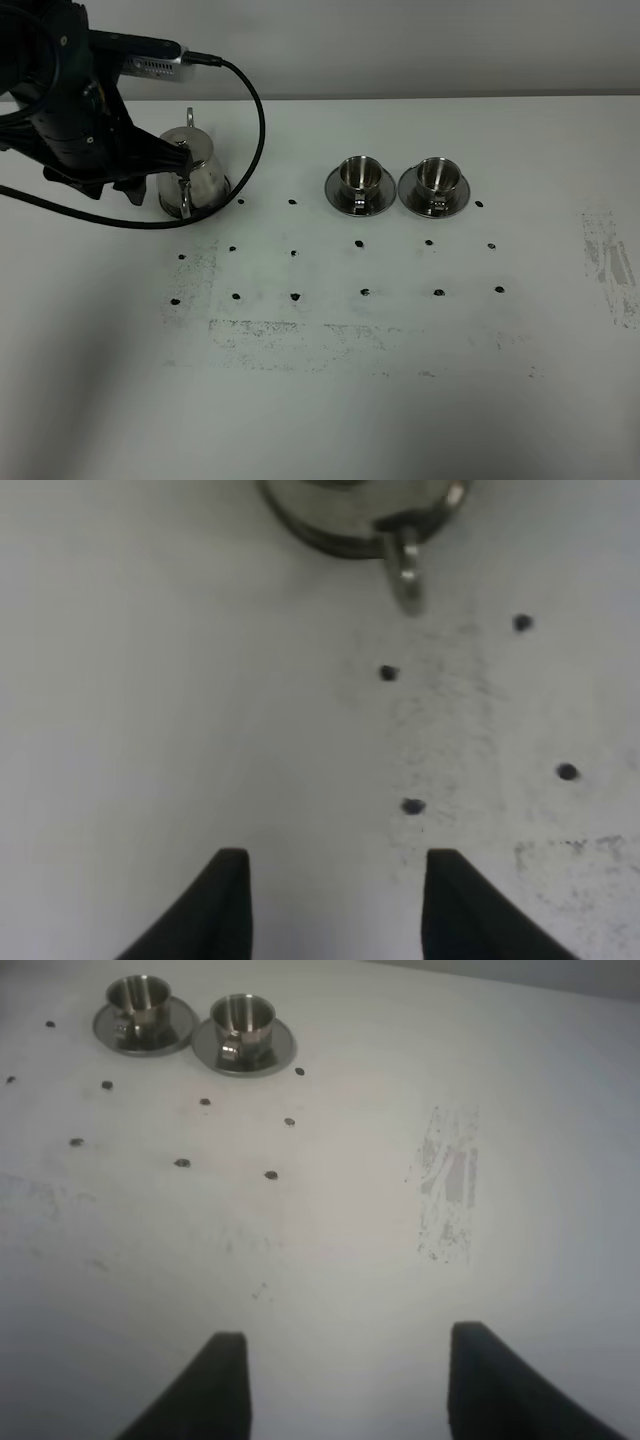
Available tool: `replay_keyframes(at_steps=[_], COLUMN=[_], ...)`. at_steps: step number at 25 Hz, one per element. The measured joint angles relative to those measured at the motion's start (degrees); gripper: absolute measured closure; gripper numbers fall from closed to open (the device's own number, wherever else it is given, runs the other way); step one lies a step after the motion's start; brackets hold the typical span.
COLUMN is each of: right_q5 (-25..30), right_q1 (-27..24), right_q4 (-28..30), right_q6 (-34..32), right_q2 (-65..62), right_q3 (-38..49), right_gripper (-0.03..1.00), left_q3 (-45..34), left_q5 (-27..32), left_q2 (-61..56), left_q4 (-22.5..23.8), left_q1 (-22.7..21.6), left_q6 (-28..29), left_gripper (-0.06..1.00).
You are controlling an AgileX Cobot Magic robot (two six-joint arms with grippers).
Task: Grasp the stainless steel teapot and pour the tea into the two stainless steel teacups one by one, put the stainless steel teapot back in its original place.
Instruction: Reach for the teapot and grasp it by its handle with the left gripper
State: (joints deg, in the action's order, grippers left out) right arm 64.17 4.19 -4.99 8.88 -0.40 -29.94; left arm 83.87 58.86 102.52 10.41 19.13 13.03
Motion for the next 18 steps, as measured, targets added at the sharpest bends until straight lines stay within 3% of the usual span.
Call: replay_keyframes(at_steps=[8, 13, 18], right_q5=[0.00, 0.00, 0.00], right_q1=[0.00, 0.00, 0.00], right_q4=[0.00, 0.00, 0.00], right_q6=[0.00, 0.00, 0.00], right_q2=[0.00, 0.00, 0.00], right_q3=[0.00, 0.00, 0.00], right_gripper=[0.50, 0.50, 0.50], left_q3=[0.06, 0.38, 5.76], left_q5=[-0.50, -4.16, -4.93], left_q2=[1.54, 4.36, 9.06], left_q4=[0.90, 1.05, -1.17], left_q1=[-0.46, -0.91, -1.11], left_q6=[1.24, 5.52, 6.78], left_gripper=[0.55, 0.55, 0.55])
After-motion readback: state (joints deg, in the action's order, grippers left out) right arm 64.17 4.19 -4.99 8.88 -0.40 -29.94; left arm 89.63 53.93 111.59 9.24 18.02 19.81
